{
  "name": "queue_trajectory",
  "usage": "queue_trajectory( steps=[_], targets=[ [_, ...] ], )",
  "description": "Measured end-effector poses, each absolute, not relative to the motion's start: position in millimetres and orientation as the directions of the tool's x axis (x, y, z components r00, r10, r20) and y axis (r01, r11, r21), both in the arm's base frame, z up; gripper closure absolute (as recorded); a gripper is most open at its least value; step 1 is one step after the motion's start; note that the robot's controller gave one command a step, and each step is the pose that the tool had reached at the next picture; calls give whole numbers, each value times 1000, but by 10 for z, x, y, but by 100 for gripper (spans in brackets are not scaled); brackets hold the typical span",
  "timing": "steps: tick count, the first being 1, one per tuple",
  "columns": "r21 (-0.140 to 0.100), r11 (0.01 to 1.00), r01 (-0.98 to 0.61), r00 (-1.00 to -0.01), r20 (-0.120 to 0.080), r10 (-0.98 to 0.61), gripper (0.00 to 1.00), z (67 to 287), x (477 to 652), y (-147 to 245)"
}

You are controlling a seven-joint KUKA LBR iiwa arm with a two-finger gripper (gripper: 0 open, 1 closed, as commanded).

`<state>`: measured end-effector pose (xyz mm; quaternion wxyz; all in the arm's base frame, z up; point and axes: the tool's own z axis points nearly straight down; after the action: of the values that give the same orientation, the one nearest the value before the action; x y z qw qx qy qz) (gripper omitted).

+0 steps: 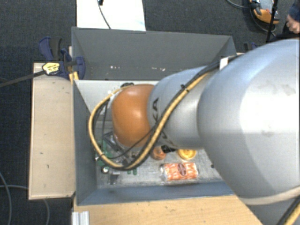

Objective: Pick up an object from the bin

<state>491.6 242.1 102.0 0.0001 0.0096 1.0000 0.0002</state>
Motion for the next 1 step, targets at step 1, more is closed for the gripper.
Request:
queue_trajectory(
  steps=[1],
  targets=[
    [3, 983, 184, -983, -3, 184, 0, 780, 5355, 2433]
  ],
)
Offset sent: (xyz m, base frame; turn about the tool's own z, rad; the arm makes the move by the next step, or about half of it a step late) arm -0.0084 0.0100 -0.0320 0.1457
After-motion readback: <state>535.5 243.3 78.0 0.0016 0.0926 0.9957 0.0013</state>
